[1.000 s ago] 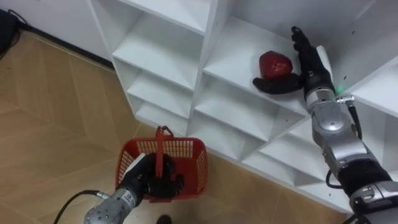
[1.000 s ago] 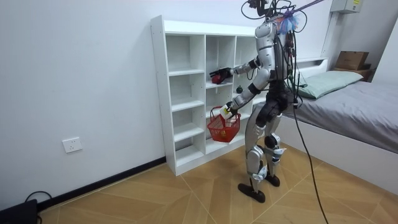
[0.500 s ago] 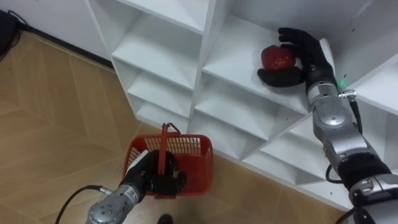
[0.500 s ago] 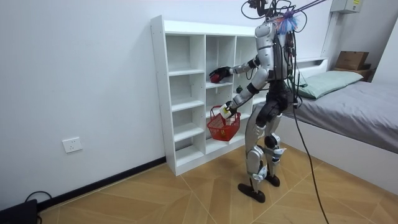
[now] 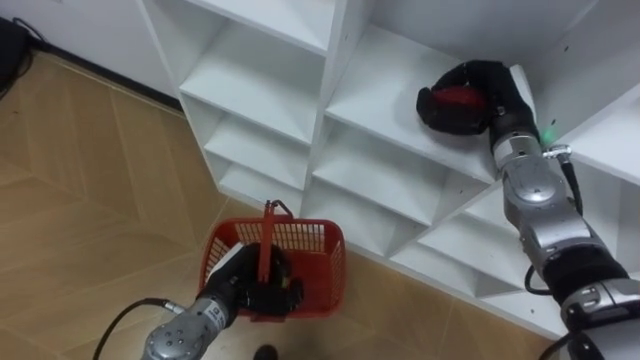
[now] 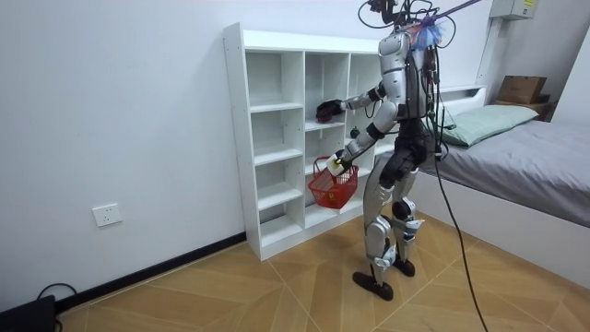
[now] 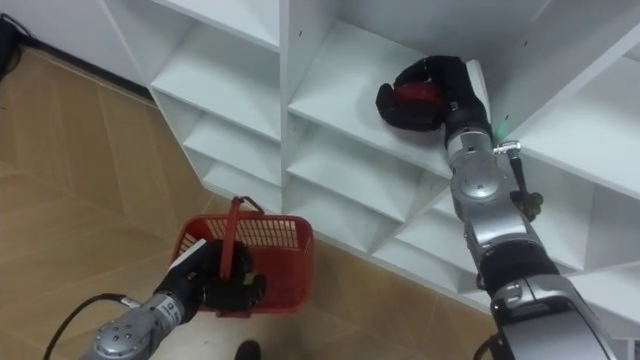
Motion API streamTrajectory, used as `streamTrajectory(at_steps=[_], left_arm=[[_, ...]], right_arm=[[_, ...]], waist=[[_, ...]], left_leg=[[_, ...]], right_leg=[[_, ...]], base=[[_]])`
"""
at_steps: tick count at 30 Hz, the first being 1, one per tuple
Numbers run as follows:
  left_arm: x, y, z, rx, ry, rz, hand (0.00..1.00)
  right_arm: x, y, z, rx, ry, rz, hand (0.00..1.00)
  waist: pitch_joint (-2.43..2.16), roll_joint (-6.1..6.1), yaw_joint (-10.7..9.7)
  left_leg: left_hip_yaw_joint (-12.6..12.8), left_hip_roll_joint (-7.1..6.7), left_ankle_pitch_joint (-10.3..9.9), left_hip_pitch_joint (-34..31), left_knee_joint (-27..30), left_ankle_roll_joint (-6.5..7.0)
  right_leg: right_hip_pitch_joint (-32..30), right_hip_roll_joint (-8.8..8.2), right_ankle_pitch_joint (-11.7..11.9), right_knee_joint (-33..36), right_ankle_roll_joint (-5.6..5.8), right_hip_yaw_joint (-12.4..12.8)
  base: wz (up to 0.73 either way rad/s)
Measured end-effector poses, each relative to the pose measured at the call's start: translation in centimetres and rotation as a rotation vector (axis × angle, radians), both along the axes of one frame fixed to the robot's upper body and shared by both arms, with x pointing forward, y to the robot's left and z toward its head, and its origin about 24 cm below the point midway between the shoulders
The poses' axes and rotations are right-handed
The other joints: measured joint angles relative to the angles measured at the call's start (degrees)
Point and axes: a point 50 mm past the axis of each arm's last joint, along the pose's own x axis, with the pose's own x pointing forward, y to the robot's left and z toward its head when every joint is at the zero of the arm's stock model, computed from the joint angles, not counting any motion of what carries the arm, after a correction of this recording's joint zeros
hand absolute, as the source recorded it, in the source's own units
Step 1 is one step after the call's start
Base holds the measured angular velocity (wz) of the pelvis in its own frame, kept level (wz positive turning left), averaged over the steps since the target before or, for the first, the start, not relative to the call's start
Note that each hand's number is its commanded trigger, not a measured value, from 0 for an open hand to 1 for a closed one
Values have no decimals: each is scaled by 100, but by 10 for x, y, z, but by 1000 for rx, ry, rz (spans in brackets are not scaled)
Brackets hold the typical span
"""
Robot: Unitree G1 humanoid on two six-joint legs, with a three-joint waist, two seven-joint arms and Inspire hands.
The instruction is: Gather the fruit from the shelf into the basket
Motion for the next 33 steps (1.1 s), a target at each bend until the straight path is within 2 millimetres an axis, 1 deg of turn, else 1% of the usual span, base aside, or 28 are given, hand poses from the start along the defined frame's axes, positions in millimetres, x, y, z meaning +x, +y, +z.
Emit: streamTrajectory(at_steps=[6, 12, 15, 18, 22, 23, 24, 26, 30, 33], left_arm=[[0, 0, 0, 2, 8, 0, 100], [6, 1, 1, 10, 2, 2, 100], [7, 0, 1, 5, 0, 12, 100], [6, -1, -1, 2, 9, 16, 100], [6, -8, -2, -18, 9, 20, 100], [6, -9, -1, -22, 7, 21, 100], [7, -11, -1, -28, 2, 25, 100], [10, -11, 2, -28, -19, 26, 100], [12, -12, 4, -29, -46, 33, 100], [13, -15, 5, -37, -50, 35, 100]], right_arm=[[0, 0, 0, 1, 0, 2, 100], [1, 2, 2, 2, -7, 15, 100], [0, 4, 5, 5, -15, 27, 100], [-2, 8, 6, 7, -26, 47, 100], [-5, 11, 9, 14, -53, 60, 100], [-5, 11, 9, 16, -54, 62, 100], [-7, 12, 9, 19, -59, 69, 100], [-11, 19, 9, 18, -73, 102, 100], [-20, 30, 4, 51, -74, 145, 100], [-28, 36, 4, 61, -83, 194, 100]], waist=[[2, 4, -9], [2, 6, -18], [-3, 13, -26], [-18, 53, -9], [-65, 144, -23], [-68, 150, -19], [-69, 152, -6], [-70, 152, 6], [-76, 169, -74], [-82, 245, -140]], left_leg=[[0, 4, 0, -9, 16, 0], [3, 6, -1, -13, 11, 0], [46, 10, 0, -1, 15, 0], [115, 22, 0, 6, 4, 0], [176, 29, 2, -35, 1, 3], [208, 35, 2, -27, -2, 3], [295, 54, 2, -17, -10, 3], [394, 73, 2, -19, -5, 4], [429, 90, 2, -21, 14, 3], [442, 100, 1, -40, 31, 3]], right_leg=[[-1, 3, 0, 0, 0, -2], [-8, 4, 0, -1, 0, -4], [-21, 2, 1, -3, 0, 20], [-43, 2, 1, -2, 0, 62], [-125, -2, 1, 33, 1, 119], [-131, -2, 0, 38, 1, 141], [-171, -7, 0, 82, 1, 180], [-217, -8, 0, 102, 1, 298], [-221, -12, 1, 99, 0, 313], [-243, -2, 2, 126, -2, 308]], base=[[0], [0], [-4], [-8], [-5], [-12], [-18], [-21], [-4], [-1]])
